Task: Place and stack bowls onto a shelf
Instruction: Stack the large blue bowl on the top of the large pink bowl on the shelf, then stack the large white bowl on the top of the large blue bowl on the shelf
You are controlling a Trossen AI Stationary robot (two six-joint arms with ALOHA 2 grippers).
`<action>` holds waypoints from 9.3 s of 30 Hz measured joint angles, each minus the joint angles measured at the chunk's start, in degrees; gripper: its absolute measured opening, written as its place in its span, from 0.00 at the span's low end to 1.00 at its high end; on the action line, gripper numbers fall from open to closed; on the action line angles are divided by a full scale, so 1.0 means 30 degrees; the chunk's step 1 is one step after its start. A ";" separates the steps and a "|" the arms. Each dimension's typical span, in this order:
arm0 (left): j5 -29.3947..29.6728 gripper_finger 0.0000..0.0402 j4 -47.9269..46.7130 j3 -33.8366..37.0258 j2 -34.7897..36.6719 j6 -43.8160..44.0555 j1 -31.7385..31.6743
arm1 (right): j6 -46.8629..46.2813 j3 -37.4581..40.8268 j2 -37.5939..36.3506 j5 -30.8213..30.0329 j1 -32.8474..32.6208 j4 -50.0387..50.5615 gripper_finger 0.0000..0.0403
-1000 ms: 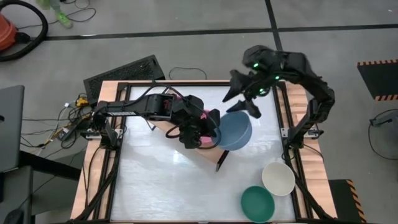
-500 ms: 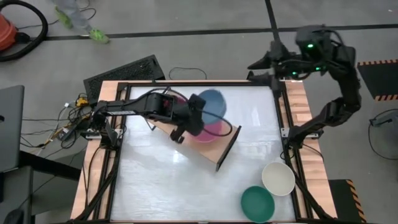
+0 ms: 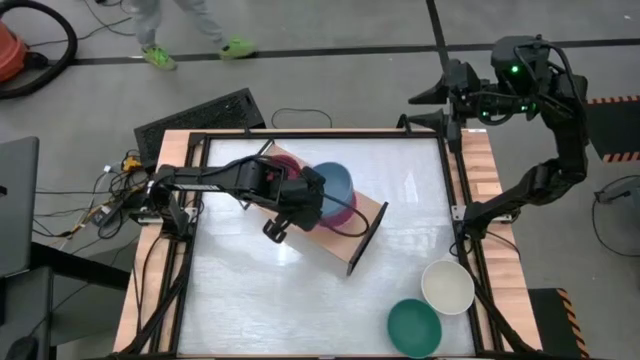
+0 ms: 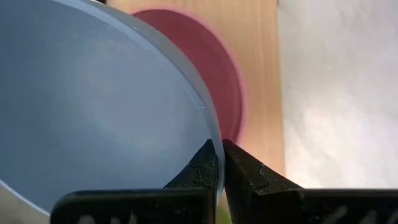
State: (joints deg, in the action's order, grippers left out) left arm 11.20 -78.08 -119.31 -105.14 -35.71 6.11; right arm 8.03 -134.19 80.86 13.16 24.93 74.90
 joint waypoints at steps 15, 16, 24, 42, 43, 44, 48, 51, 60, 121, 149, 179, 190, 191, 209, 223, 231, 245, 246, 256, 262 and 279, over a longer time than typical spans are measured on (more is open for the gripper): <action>0.0452 0.00 0.0636 0.0022 0.0015 -0.2509 0.0374 | 0.0350 0.0022 0.0300 0.0061 -0.0007 0.1607 0.56; 0.0516 0.00 0.0407 0.0052 0.0010 -0.2695 0.0339 | 0.0350 0.0022 0.0299 0.0061 -0.0007 0.1610 0.56; 0.1875 0.00 -0.0835 0.0153 -0.1077 -0.4451 0.0526 | 0.0342 0.0022 0.0299 0.0077 -0.0007 0.1620 0.56; 0.2348 0.08 -0.1194 -0.1243 -0.1348 -0.4566 0.0539 | 0.0559 0.0015 0.0299 0.0068 -0.0007 0.1621 0.56; 0.2354 0.10 -0.1197 -0.1436 -0.1348 -0.4471 0.0539 | 0.0640 0.0015 0.0299 0.0068 -0.0007 0.1621 0.56; 0.2354 0.13 -0.1190 -0.1603 -0.1335 -0.4378 0.0539 | 0.0796 0.0015 0.0299 0.0068 -0.0007 0.1626 0.56; 0.2393 0.22 -0.1183 -0.1804 -0.1341 -0.4412 0.0531 | 0.0976 0.0015 0.0299 0.0068 -0.0007 0.1629 0.56; 0.2783 0.27 -0.1209 -0.1825 -0.1324 -0.4393 0.0531 | 0.0976 0.0015 0.0299 0.0068 -0.0007 0.1750 0.56; 0.3801 0.28 -0.1334 -0.3933 -0.1020 -0.2080 0.0517 | 0.0845 0.0015 0.0299 0.0068 -0.0007 0.2988 0.56; 1.4427 0.00 1.2920 1.1737 0.4532 2.4842 0.4111 | -0.1224 0.0508 0.0372 -0.0347 -0.0121 0.5002 0.56; 1.0942 0.18 1.7413 1.1715 1.1177 1.6498 0.4447 | -2.4782 2.0086 -0.3504 -0.4718 -1.2200 0.4485 0.56; 0.8991 0.48 1.6136 1.1723 1.1045 1.5805 0.4444 | -4.0474 2.4334 0.2535 -0.1649 -2.1738 -0.4274 0.55; 0.8874 0.48 1.6164 1.1723 1.1045 1.5845 0.4444 | -3.9128 2.5592 0.2813 -0.0821 -2.1377 -0.5779 0.23; 0.8868 0.48 1.6165 1.1723 1.1045 1.5842 0.4444 | -3.8804 2.5718 0.2813 -0.0799 -2.1290 -0.5833 0.19; 0.5902 0.48 1.6359 1.1723 1.1045 1.3051 0.4121 | -2.8194 2.0843 -0.1551 -0.5491 -1.7928 -0.0867 0.07; -0.3474 0.48 1.8700 1.1730 1.1045 1.1671 0.0801 | -0.4897 0.8749 -0.0808 -0.3332 -1.8900 -0.1569 0.07; -0.9849 0.48 2.0465 1.1730 1.1045 1.0637 -0.1441 | -0.1129 0.5158 0.1899 0.1888 -1.7276 -0.1579 0.07; -1.9004 0.48 2.1519 1.1730 0.9640 1.2683 -0.2616 | 0.3477 0.4860 0.5363 1.0042 -1.4522 -0.5232 0.07; -1.9036 0.47 2.1478 1.1737 0.9473 1.2716 -0.2616 | 0.3483 0.4860 0.5370 1.0321 -1.4371 -0.5557 0.07; -2.0530 0.47 2.2705 1.1744 0.8010 1.2836 -0.2609 | 0.3490 0.4860 0.5275 1.1215 -1.3239 -0.7034 0.07; -2.1967 0.47 2.4549 1.1726 0.7469 1.3842 -0.2594 | 0.3490 0.4860 0.5319 1.1296 -1.2732 -0.6963 0.07; -2.2648 0.30 2.6018 1.1730 0.7497 1.3423 -0.2294 | 0.3526 0.4860 0.5319 1.2854 -1.1273 -0.7305 0.07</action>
State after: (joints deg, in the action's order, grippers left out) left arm -56.75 -0.02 -84.12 -82.65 4.56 -0.77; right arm 18.61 -119.61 96.82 51.72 -8.89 52.99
